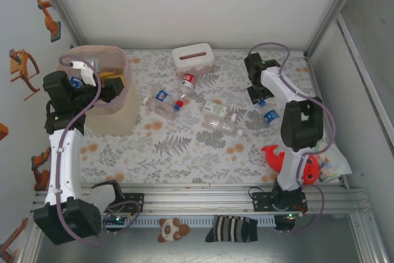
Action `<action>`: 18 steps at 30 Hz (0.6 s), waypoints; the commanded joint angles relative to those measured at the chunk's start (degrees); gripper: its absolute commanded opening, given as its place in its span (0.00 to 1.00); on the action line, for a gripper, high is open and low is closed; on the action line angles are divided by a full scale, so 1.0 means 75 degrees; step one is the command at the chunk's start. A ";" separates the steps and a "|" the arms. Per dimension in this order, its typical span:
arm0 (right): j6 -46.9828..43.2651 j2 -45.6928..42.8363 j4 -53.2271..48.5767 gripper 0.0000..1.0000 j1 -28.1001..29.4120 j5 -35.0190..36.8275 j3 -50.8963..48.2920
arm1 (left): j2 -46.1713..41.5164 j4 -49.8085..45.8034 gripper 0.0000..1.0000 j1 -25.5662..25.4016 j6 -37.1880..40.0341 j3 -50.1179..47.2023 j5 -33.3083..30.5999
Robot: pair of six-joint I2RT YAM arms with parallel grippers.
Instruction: Put the plastic bottles in the bin
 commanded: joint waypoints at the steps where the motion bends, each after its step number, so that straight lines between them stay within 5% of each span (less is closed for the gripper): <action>1: -0.0369 0.0512 -0.0254 0.56 -0.0056 0.0526 0.0491 | -0.0208 0.1117 0.53 -0.0028 -0.0386 -0.0345 0.0415; 18: -0.0768 0.2192 -0.0142 0.44 -0.0151 0.0719 0.1173 | -0.0461 0.1228 0.53 -0.0041 -0.0565 -0.0632 0.0698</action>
